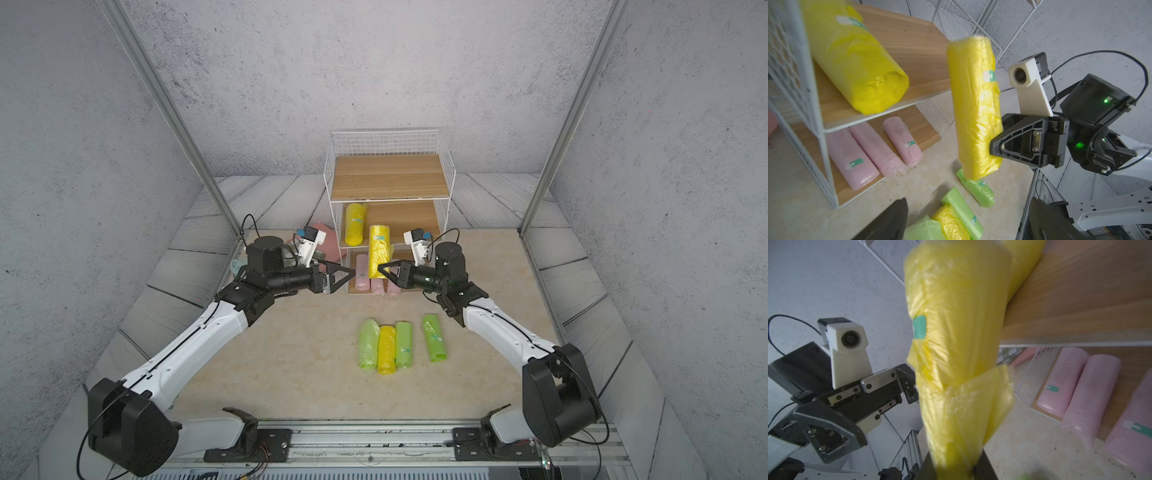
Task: Sort the rolls of trash bags by color and place them on the shelf
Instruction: Place the roll of trash bags on the shelf.
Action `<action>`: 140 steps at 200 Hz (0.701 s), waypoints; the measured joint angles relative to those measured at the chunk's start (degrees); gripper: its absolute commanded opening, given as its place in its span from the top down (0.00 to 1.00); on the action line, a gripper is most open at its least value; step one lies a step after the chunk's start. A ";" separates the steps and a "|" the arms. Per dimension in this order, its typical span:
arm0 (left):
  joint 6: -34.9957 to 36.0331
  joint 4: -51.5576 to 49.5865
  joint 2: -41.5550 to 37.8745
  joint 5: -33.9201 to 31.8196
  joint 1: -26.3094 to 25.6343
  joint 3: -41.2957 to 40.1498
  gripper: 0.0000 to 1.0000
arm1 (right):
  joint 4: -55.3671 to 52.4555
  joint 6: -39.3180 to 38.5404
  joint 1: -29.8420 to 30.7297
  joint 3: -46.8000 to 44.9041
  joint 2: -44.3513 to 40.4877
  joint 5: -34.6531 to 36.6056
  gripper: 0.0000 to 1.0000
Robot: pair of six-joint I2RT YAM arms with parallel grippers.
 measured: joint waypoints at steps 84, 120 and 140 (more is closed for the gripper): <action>1.44 -2.34 -0.57 -0.76 0.26 -1.97 0.03 | -6.27 1.51 -2.01 14.23 8.98 2.67 1.00; 1.81 -2.97 -1.31 -0.98 0.26 -2.25 0.03 | -7.17 3.98 -2.01 16.92 13.18 3.89 0.96; 2.25 -3.19 -1.40 -1.05 0.26 -2.25 0.03 | -7.19 5.29 -2.01 18.36 15.02 4.17 0.94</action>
